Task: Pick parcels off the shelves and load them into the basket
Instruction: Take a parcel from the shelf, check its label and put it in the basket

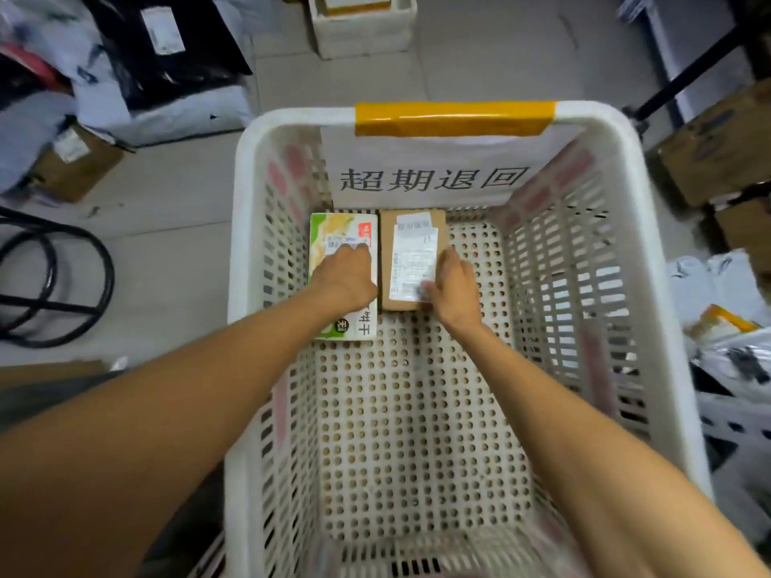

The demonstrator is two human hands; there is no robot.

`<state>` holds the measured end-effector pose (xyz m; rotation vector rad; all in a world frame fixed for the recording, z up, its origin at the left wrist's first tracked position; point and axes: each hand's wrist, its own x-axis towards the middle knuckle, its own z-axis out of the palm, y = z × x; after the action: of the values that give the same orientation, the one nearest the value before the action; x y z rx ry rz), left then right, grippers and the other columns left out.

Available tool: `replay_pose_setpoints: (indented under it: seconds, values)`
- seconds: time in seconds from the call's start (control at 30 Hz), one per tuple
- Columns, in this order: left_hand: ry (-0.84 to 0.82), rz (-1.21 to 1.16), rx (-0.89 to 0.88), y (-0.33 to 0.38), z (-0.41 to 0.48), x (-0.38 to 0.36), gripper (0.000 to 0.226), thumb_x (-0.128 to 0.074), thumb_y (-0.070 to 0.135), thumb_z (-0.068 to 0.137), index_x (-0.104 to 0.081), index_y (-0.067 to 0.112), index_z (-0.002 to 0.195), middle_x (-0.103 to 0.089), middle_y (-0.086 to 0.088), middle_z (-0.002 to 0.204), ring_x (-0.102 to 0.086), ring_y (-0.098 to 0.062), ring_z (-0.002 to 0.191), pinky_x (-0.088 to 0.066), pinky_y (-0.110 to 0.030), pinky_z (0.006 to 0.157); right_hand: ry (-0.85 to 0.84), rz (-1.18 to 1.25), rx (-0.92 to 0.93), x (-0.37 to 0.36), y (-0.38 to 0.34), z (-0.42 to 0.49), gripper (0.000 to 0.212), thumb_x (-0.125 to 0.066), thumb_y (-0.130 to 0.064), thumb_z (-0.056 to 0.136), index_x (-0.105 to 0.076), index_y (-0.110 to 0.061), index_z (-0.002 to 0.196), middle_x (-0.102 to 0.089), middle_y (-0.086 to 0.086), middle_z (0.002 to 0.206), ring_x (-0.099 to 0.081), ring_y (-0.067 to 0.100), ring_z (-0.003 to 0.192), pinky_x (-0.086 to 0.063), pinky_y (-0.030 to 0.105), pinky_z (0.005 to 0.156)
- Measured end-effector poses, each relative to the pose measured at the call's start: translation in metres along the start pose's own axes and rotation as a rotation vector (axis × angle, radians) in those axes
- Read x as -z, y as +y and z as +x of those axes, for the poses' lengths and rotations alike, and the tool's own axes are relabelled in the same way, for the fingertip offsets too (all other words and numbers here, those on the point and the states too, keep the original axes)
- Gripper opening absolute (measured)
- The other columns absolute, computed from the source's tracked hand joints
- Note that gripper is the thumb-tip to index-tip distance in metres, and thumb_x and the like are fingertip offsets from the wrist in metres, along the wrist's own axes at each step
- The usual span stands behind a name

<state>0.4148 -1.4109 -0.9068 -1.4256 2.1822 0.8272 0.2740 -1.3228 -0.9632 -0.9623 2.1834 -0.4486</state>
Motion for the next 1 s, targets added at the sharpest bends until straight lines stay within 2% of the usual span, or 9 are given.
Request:
replay_pose_setpoints:
  seconds: [0.13,0.3,0.37,0.47,0.6,0.77,0.83,0.9,1.0]
  values:
    - [0.010,-0.062,-0.034,0.017,-0.025,0.029,0.038,-0.057,0.011,0.085,-0.054,0.007,0.123,-0.056,-0.014,0.122,-0.055,-0.032,0.109,-0.047,-0.035,0.080,-0.042,-0.280,0.278,0.056,-0.050,-0.037,0.059,-0.056,-0.028,0.096,-0.032,-0.010,0.147,-0.042,0.013,0.146,-0.040,0.030,0.133,-0.037,0.042,0.105]
    - [0.074,-0.166,-0.035,0.036,-0.093,0.082,0.016,-0.069,0.018,0.079,-0.063,0.012,0.093,-0.064,-0.011,0.096,-0.060,-0.026,0.084,-0.048,-0.035,0.075,-0.118,-0.593,0.464,0.125,-0.103,-0.086,0.057,-0.060,-0.037,0.092,-0.040,-0.007,0.136,-0.051,0.015,0.134,-0.048,0.033,0.122,-0.044,0.038,0.089]
    - [0.149,-0.235,-0.008,0.038,-0.134,0.099,0.024,-0.072,0.021,0.076,-0.063,0.016,0.097,-0.064,-0.009,0.097,-0.060,-0.025,0.087,-0.048,-0.034,0.079,-0.145,-0.640,0.511,0.149,-0.122,-0.112,0.056,-0.063,-0.037,0.089,-0.042,-0.007,0.132,-0.054,0.015,0.130,-0.051,0.033,0.118,-0.045,0.039,0.086]
    - [0.280,-0.287,0.047,0.036,-0.208,0.120,0.029,-0.073,0.025,0.074,-0.064,0.017,0.101,-0.066,-0.006,0.099,-0.061,-0.026,0.094,-0.051,-0.034,0.084,-0.178,-0.643,0.623,0.183,-0.153,-0.162,0.058,-0.067,-0.035,0.086,-0.045,-0.006,0.131,-0.056,0.017,0.129,-0.052,0.035,0.118,-0.048,0.045,0.092]
    - [0.419,-0.239,0.121,0.027,-0.324,0.146,0.019,-0.071,0.024,0.075,-0.059,0.015,0.087,-0.059,-0.009,0.084,-0.054,-0.028,0.076,-0.047,-0.033,0.069,-0.170,-0.625,0.858,0.219,-0.206,-0.246,0.045,-0.068,-0.033,0.084,-0.054,-0.007,0.118,-0.061,0.014,0.112,-0.057,0.033,0.104,-0.050,0.040,0.077]
    - [0.596,-0.205,0.310,0.000,-0.471,0.164,0.030,-0.071,0.026,0.079,-0.062,0.013,0.104,-0.064,-0.008,0.100,-0.061,-0.027,0.091,-0.052,-0.039,0.077,-0.216,-0.709,1.110,0.224,-0.276,-0.357,0.044,-0.069,-0.038,0.083,-0.054,-0.008,0.111,-0.059,0.012,0.109,-0.057,0.032,0.098,-0.051,0.045,0.080]
    - [0.679,-0.208,0.401,-0.017,-0.532,0.160,0.030,-0.073,0.027,0.074,-0.065,0.014,0.100,-0.067,-0.009,0.100,-0.062,-0.028,0.092,-0.054,-0.041,0.079,-0.232,-0.747,1.244,0.215,-0.299,-0.406,0.039,-0.070,-0.036,0.082,-0.058,-0.007,0.105,-0.060,0.014,0.105,-0.057,0.032,0.094,-0.050,0.040,0.074]
    - [0.766,-0.224,0.507,-0.034,-0.598,0.147,0.027,-0.074,0.026,0.070,-0.065,0.015,0.093,-0.068,-0.009,0.098,-0.064,-0.028,0.092,-0.054,-0.038,0.078,-0.247,-0.760,1.391,0.201,-0.318,-0.460,0.023,-0.070,-0.033,0.082,-0.061,-0.013,0.089,-0.059,0.015,0.094,-0.053,0.032,0.085,-0.042,0.035,0.065]
    - [0.849,-0.274,0.675,-0.049,-0.704,0.113,0.025,-0.075,0.030,0.073,-0.065,0.020,0.094,-0.067,-0.002,0.100,-0.063,-0.023,0.096,-0.051,-0.031,0.077,-0.261,-0.764,1.575,0.171,-0.340,-0.547,0.032,-0.072,-0.043,0.078,-0.059,-0.014,0.083,-0.059,0.009,0.085,-0.053,0.029,0.076,-0.039,0.031,0.061]
